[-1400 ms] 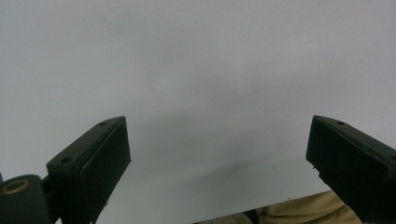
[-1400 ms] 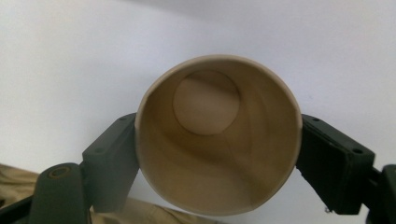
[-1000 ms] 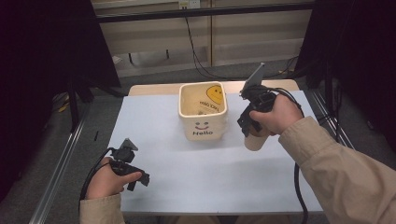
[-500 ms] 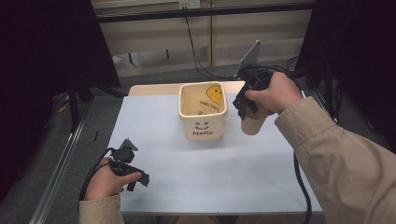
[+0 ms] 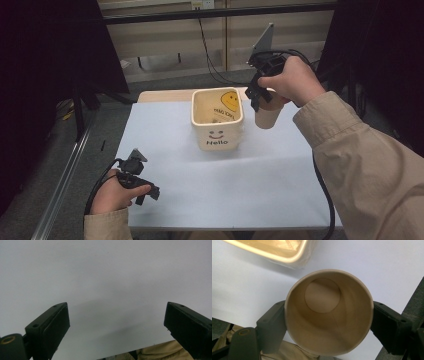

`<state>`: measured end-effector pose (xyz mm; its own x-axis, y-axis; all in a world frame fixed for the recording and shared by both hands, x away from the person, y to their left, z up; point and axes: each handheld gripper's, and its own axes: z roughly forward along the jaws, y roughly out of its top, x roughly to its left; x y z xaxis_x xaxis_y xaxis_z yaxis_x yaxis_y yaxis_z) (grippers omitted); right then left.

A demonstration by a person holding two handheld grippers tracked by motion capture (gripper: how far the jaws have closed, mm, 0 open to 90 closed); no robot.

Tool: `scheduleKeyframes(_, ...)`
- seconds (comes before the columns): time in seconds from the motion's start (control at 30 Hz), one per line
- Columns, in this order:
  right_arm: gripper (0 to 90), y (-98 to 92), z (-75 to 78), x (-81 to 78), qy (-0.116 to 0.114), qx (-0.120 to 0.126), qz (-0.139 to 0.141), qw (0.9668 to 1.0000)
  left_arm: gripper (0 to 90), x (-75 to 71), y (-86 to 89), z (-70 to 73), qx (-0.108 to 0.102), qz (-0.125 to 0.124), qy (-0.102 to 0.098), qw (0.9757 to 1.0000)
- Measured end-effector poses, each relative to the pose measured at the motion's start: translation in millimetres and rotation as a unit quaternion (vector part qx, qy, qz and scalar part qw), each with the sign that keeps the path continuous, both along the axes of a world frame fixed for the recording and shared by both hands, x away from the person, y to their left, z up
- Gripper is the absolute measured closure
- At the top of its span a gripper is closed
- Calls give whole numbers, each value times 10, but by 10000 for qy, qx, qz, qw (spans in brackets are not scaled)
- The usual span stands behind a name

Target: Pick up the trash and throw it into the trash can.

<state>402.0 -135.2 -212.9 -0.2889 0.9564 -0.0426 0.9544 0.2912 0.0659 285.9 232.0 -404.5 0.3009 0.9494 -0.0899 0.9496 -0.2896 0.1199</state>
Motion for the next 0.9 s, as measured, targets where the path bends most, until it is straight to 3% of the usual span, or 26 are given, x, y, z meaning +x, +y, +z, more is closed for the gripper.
scheduleKeyframes(0.57,196,148,117,282,14,-25,97,9999,62,10,10,-10,4,-4,15,10000)
scheduleKeyframes(0.63,196,170,136,311,-7,-32,127,9999,62,7,-1,-18,-75,19,49,10000)
scheduleKeyframes(0.9,196,314,263,421,-113,-34,228,9997,62,17,8,-16,-49,-46,59,10000)
